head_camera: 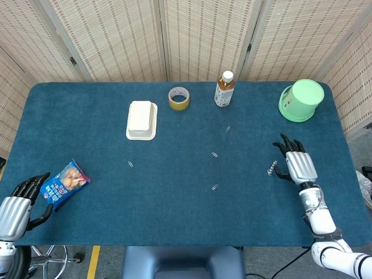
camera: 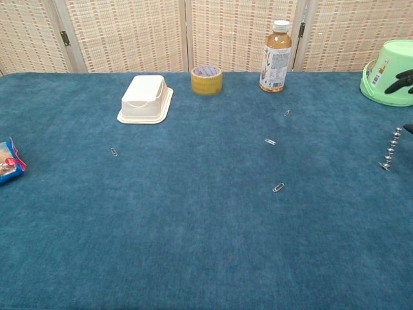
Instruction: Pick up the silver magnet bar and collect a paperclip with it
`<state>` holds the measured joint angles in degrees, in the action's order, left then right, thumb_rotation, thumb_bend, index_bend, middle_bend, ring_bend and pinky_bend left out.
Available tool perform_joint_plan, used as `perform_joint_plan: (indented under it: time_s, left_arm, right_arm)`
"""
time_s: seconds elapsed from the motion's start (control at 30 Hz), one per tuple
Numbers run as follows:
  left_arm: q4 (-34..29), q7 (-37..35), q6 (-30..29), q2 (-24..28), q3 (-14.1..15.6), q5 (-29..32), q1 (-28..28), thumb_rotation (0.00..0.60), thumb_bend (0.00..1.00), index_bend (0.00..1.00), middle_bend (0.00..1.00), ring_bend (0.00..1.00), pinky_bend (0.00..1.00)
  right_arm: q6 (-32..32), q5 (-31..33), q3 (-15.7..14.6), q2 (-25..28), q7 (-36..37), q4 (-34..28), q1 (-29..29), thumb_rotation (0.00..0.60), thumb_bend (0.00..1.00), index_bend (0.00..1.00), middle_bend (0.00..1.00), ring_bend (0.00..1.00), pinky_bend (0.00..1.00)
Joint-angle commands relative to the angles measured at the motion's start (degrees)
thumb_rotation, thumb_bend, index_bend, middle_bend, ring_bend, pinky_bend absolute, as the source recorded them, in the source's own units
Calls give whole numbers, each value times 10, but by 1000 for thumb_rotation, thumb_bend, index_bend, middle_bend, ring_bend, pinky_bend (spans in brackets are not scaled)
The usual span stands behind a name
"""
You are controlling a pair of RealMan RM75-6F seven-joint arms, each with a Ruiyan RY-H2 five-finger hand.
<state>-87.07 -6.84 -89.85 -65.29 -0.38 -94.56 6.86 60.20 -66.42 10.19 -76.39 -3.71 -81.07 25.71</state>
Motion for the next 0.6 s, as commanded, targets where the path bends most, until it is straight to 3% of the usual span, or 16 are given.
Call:
perform_joint_plan:
  time_s: [0.03,0.2,0.3,0.47,0.6]
  left_arm:
    - [0,0,-1,0,0,0,0,600,477,12,202,185,246]
    - [0,1,-3,0,0,-2,-1,600,477,4,202,185,246]
    - [0,4,-2,0,0,-2,-1,600,477,4,202,185,246]
    - [-2,12,-3,1,0,0,-2,600,477,4,202,185,246]
    - [-3,26,-1,2,-3,8,-3,600,478,7,202,185,246]
  right_arm:
    - [7,1,4,9,-10,-14,0,600,441,74,0,97,0]
    - [21,-4,1,46,-37,-64,-6,600,441,73,0,58,0]
    - [28,0,-13,77,-89,-109,-13,600,441,70,0,4,0]
    - [107,-32,-62,98,-196,-173,-59,600,441,33,0,0,0]
    - [169,-77,-95,101,-198,-190,-104,600,441,27,0,0,0]
